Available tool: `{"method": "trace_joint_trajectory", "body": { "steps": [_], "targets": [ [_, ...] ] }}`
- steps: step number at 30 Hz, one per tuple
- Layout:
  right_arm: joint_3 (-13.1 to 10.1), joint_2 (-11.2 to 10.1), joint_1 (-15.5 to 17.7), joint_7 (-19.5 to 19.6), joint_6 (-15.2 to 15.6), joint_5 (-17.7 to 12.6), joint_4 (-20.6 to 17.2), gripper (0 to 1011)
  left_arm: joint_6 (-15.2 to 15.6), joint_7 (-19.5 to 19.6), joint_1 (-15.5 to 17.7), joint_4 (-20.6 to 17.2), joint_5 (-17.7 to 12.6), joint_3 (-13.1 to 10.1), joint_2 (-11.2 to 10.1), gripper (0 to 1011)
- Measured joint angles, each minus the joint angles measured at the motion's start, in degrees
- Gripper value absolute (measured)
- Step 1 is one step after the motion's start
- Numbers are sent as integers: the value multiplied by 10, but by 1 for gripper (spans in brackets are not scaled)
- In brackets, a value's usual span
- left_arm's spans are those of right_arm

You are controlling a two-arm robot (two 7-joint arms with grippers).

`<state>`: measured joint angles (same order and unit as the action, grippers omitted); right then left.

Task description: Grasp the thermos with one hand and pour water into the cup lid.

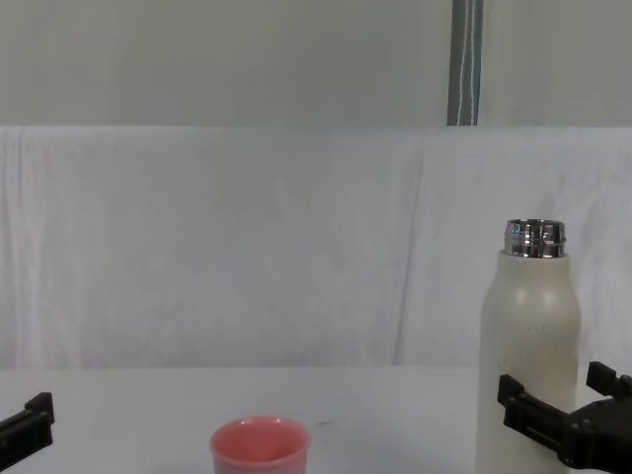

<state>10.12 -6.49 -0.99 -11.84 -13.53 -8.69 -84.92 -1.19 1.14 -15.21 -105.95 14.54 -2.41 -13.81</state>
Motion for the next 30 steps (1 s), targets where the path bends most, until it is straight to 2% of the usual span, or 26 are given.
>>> {"method": "trace_joint_trajectory", "body": {
  "steps": [30],
  "targets": [
    [-5,-10,53,7,27,1,-55,1001,0,0,0,0,0,0,0,1001]
  ]
}}
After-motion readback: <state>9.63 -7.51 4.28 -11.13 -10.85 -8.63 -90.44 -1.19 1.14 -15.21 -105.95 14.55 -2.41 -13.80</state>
